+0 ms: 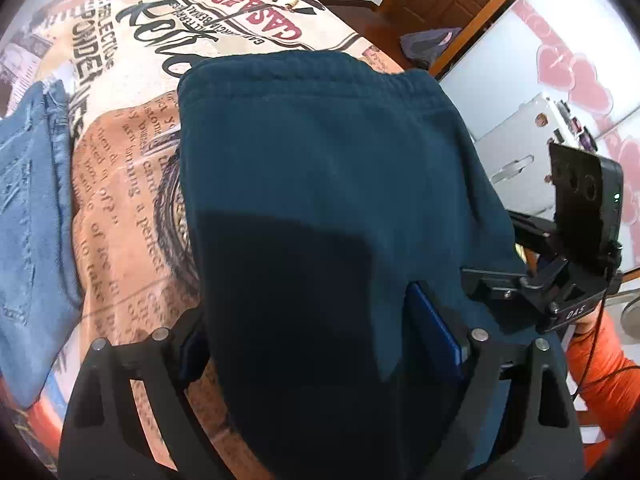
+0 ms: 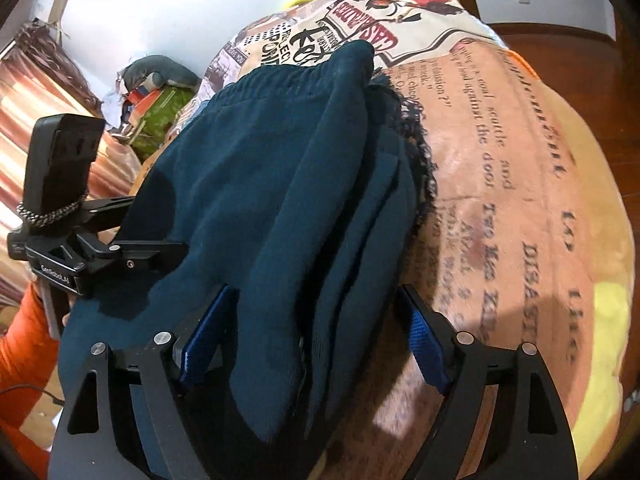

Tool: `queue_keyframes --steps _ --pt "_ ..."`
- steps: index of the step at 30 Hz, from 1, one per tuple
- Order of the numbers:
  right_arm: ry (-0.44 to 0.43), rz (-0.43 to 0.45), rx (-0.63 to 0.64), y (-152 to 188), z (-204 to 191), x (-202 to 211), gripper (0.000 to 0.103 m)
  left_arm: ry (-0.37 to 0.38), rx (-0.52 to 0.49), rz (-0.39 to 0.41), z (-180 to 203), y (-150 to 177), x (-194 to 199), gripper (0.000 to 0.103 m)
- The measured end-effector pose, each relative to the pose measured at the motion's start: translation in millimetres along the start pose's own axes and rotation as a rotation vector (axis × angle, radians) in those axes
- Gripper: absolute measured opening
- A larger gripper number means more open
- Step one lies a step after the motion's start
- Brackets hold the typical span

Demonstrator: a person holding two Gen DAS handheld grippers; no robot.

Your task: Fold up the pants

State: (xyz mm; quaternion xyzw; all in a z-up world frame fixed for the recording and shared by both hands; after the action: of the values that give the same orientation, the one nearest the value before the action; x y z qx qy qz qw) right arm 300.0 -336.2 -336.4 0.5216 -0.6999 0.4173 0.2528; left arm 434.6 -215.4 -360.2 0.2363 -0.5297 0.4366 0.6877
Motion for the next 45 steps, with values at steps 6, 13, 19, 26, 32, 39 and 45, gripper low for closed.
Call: queue_keyframes --steps 6,13,19,26,32,39,45 --pt "-0.066 0.005 -0.019 -9 -3 -4 0.07 0.026 0.001 0.027 0 -7 0 0.072" --pt "0.02 0.064 0.056 -12 -29 15 0.034 -0.052 -0.051 0.101 17 1 29 0.034" --pt "0.073 0.142 0.134 -8 -55 51 0.029 -0.098 -0.088 0.218 39 17 76 0.028" --pt "0.093 0.289 0.24 -10 -111 110 0.028 -0.151 -0.107 0.417 59 47 162 0.027" --pt "0.077 0.396 0.336 -23 -168 143 0.027 -0.196 -0.08 0.563 55 75 230 0.026" --pt "0.043 0.47 0.421 -48 -223 150 0.027 -0.279 -0.03 0.697 27 83 289 0.026" --pt "-0.008 0.471 0.467 -89 -260 126 0.027 -0.335 0.032 0.736 -18 88 313 0.026"
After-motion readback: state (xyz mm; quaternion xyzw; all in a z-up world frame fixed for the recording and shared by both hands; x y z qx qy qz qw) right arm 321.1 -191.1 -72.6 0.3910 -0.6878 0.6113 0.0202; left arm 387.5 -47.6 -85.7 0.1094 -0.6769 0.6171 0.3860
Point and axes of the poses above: each gripper's, at about its wrist camera, not at the fingertips, and x roughly against the way its jaws point, z to its right, y to its underside, the point moved 7 cm from there along -x, roughly the way its jaws point, and after that the axes turned 10 degrees about -z, right-handed, at the moved point
